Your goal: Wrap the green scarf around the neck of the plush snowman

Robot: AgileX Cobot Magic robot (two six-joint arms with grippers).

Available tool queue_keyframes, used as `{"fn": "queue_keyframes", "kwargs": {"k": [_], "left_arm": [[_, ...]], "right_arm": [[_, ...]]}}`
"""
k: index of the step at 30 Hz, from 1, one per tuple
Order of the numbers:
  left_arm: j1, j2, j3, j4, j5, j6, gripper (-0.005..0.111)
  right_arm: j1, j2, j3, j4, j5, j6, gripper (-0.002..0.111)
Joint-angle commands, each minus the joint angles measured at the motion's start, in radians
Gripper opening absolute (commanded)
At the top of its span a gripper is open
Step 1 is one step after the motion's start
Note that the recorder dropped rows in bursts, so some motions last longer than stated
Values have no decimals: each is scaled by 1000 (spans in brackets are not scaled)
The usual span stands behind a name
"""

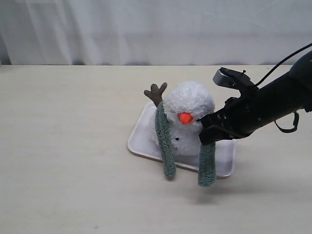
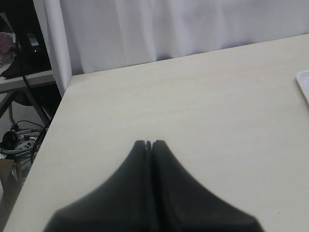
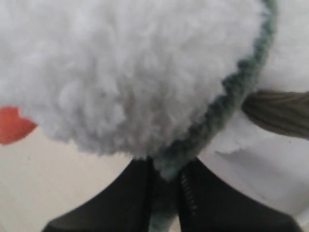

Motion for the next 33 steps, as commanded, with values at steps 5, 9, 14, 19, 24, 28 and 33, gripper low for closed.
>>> {"fn": "queue_keyframes", "kwargs": {"k": [5,9,14,19,24,28,33], "left_arm": [[-1,-2,2,-4,-13,-3,0],[-1,-2,2,-4,-13,-3,0],[-1,-2,2,-4,-13,-3,0],[-1,-2,2,-4,-13,-3,0],[-1,-2,2,-4,-11,-3,0],[-1,-2,2,-4,-11,-3,0],[-1,-2,2,-4,-11,-3,0]], "right_arm": [[-1,47,4,67,32,-37,47],[-1,78,4,69,54,-37,57],[-1,84,4,80,79,-42,57],[-1,104,39,129,49,-108,57],[-1,135,105,474,29,-463,57],[-1,168,135,570,20,-566,57],[-1,218,135,570,20,-577,57]]}}
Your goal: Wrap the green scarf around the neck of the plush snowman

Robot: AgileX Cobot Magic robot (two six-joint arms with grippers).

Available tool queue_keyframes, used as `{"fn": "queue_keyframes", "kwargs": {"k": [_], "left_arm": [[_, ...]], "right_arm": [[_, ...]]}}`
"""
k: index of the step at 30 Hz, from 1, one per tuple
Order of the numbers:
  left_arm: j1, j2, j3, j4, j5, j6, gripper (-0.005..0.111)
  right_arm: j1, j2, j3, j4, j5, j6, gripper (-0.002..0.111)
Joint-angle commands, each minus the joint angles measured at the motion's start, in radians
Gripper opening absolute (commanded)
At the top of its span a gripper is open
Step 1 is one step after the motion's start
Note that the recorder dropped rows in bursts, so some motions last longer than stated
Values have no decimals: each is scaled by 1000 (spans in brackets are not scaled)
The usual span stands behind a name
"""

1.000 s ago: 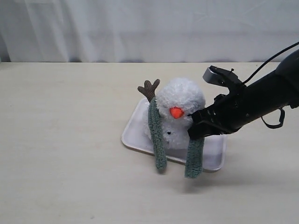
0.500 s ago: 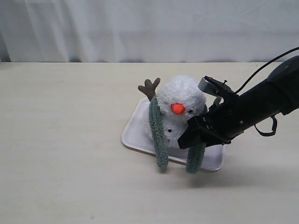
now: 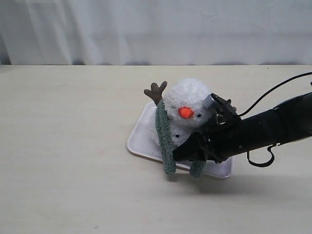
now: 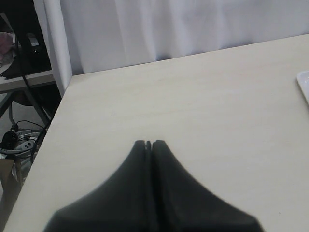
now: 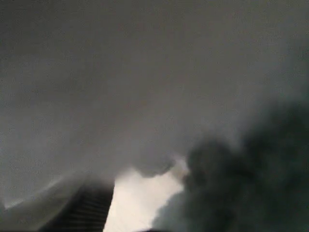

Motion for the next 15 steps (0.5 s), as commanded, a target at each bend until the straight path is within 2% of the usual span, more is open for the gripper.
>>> {"fn": "queue_keyframes", "kwargs": {"k": [1,9,15], "left_arm": [[-1,-2,2,-4,-11,-3,0],[-1,-2,2,-4,-11,-3,0],[-1,-2,2,-4,-11,-3,0]], "right_arm": [[-1,17,6,11,2,-27,57],[-1,17,-3,-50,345,-19,57],[-1,17,-3,3,388,-19,57]]}}
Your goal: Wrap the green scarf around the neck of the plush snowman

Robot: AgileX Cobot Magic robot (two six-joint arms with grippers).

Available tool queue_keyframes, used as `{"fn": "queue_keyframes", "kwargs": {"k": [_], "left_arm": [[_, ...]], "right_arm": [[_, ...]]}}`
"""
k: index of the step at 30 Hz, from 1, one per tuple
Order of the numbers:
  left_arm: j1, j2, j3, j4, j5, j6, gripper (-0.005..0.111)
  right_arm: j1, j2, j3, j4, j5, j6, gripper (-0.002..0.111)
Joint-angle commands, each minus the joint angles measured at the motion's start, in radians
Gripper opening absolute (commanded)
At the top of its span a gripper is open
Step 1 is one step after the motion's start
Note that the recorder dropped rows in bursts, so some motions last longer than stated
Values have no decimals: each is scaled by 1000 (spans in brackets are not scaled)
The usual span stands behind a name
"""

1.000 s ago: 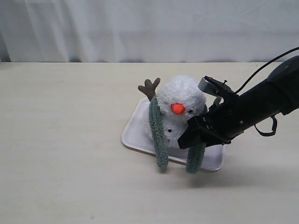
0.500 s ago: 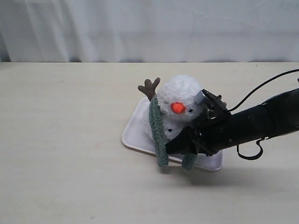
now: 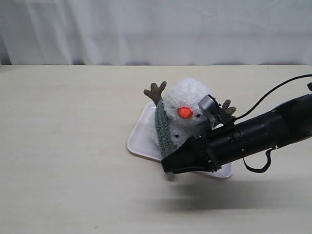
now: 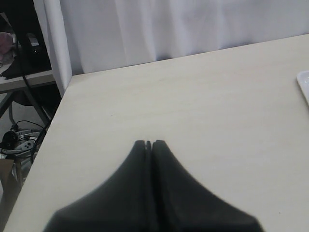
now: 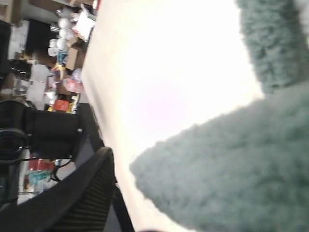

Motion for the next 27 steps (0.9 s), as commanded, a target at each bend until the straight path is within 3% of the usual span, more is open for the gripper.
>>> {"fn": "queue_keyframes", "kwargs": {"k": [1,27], "left_arm": [[-1,-2,2,-4,-13,-3,0],[-1,-2,2,-4,-13,-3,0]], "right_arm": [[-1,-1,-1,40,50,-6,57],[140,-252,-1,74,55,8,57]]}}
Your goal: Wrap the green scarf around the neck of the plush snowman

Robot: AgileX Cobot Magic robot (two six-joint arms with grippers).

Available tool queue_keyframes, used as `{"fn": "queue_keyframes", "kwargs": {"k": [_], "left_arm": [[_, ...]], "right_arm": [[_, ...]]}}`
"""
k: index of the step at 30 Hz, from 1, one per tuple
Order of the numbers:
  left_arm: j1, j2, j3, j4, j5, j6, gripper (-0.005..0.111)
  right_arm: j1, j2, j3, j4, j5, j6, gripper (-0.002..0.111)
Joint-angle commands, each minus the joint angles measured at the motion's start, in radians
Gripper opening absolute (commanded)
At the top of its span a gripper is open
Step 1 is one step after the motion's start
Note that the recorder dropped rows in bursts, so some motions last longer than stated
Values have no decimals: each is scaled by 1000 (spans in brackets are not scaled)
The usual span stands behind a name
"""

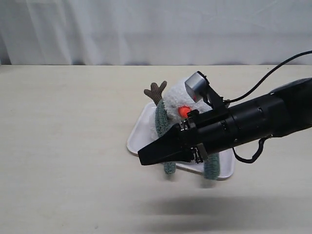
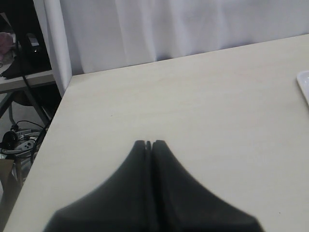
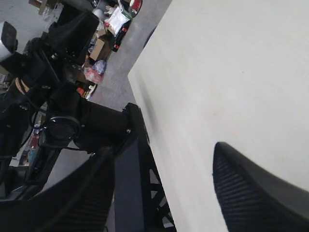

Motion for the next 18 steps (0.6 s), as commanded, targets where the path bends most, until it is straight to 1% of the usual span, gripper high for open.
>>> {"fn": "queue_keyframes", "kwargs": {"k": [1,4,7,9,11,13,15,18], "left_arm": [[-1,-2,2,-4,-13,-3,0],[-1,-2,2,-4,-13,-3,0],[-1,-2,2,-4,-11,-3,0],[-1,-2,2,-4,-11,-3,0],[-1,-2,2,-4,-11,-3,0],[-1,-2,2,-4,-11,-3,0],[-1,-2,2,-4,-11,-3,0],[-1,-2,2,-4,-11,-3,0]], "right_arm": [[3,-60,-1,13,18,-18,57],[3,-119,-5,7,6,-47,56],[16,-206,-5,-79,-246,-25,52],[48,-274,-5,-208,-443,62,50],[85,-331,-5,-355,-597,207,48],[121,-381,-5,-528,-724,401,48],[154,-413,-5,-775,-812,653,48],[181,-426,5,-1219,-837,1058,48]]}}
